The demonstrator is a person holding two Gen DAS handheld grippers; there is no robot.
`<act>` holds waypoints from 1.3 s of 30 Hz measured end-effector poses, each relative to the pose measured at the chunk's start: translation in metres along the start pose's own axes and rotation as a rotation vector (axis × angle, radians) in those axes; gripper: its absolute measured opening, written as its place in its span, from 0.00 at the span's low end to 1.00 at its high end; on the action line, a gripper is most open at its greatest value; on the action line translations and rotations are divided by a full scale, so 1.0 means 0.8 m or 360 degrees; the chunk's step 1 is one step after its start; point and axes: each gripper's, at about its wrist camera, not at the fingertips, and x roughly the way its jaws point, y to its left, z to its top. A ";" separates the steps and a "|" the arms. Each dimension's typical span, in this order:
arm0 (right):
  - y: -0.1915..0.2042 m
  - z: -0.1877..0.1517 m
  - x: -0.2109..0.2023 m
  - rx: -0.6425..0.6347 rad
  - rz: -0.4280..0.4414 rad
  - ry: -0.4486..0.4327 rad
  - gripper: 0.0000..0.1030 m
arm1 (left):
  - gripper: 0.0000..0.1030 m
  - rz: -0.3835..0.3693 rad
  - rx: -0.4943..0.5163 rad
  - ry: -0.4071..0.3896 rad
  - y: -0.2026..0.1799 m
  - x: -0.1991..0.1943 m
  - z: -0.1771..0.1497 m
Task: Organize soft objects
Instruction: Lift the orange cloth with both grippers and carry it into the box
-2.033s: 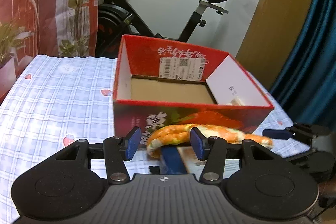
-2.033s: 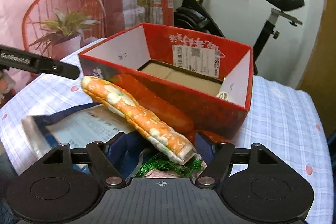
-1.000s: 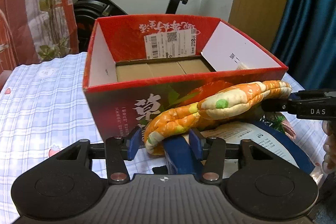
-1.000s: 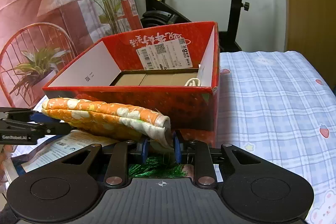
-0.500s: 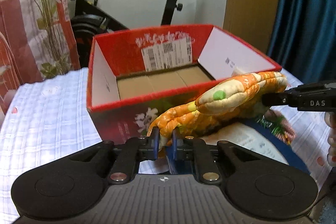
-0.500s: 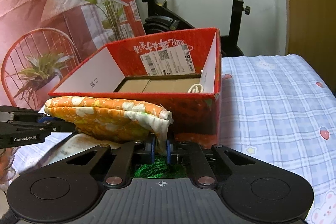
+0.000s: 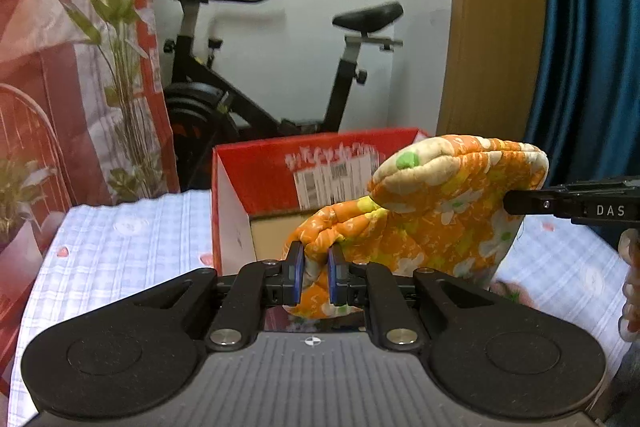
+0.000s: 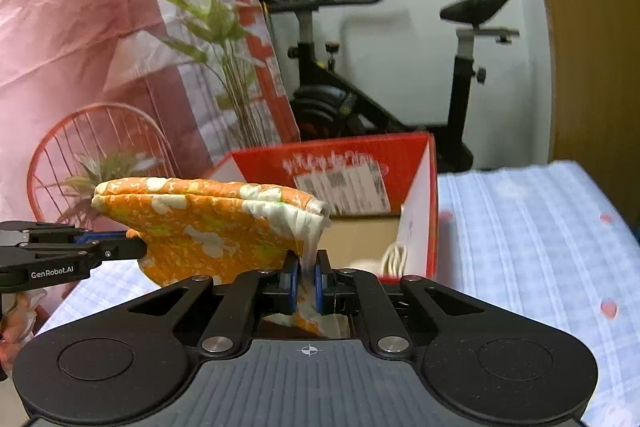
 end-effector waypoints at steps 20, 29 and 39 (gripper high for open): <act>-0.006 0.107 0.046 -0.0019 -0.0016 -0.0044 0.07 | 0.13 0.0055 -0.0141 0.0182 0.024 0.058 0.070; -0.024 0.074 0.100 0.0108 -0.0075 0.0188 0.07 | 0.13 0.0036 -0.0199 0.0303 0.037 0.100 0.060; -0.036 0.071 0.136 0.0164 -0.0141 0.0290 0.07 | 0.13 0.0040 -0.0204 0.0358 0.043 0.126 0.061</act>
